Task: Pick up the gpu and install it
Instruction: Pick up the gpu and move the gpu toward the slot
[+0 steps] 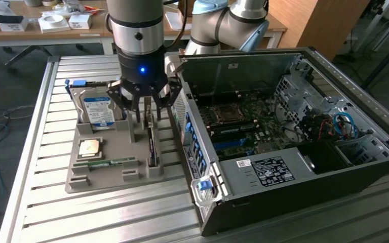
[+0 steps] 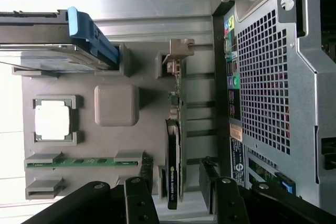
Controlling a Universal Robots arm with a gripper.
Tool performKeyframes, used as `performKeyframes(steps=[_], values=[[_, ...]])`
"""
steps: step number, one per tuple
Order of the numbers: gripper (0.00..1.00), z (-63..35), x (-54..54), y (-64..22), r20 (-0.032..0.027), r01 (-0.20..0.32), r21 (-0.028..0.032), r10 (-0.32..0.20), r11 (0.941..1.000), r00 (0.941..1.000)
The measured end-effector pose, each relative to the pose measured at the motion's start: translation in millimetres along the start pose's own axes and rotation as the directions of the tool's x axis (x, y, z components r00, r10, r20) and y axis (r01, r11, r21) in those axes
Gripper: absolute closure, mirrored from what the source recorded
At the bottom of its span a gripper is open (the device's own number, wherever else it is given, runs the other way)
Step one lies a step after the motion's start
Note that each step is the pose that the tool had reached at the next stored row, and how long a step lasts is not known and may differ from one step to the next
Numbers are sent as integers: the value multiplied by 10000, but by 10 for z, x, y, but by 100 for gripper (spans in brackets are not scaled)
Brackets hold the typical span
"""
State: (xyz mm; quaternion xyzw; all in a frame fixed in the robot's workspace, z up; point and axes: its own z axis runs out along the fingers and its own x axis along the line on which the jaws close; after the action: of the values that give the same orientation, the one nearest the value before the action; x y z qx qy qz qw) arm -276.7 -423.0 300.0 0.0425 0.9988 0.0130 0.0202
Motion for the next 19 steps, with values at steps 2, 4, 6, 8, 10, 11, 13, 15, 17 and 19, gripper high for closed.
performKeyframes(steps=[2, 4, 6, 8, 10, 11, 13, 15, 17, 19], values=[[51, 21, 1, -1, 0, 0, 0, 0, 10000, 10000], [51, 36, 1, -1, -1, 0, 0, 0, 10000, 10000], [51, 62, 2, -2, -1, 0, 0, 0, 10000, 10000], [51, 80, 3, -2, 0, 0, 0, 0, 10000, 10000], [51, 101, 4, -3, 0, 0, 0, 0, 10000, 10000], [51, 111, 4, -3, 0, 0, 0, 0, 10000, 10000], [51, 130, 5, -4, 0, 0, 0, 0, 10000, 10000], [51, 146, 6, -4, -1, 0, 1, 0, 10000, 10000], [51, 159, 6, -4, 0, 0, 0, 0, 10000, 10000], [51, 160, 7, -5, -2, 0, 2, 0, 10000, 10000]])
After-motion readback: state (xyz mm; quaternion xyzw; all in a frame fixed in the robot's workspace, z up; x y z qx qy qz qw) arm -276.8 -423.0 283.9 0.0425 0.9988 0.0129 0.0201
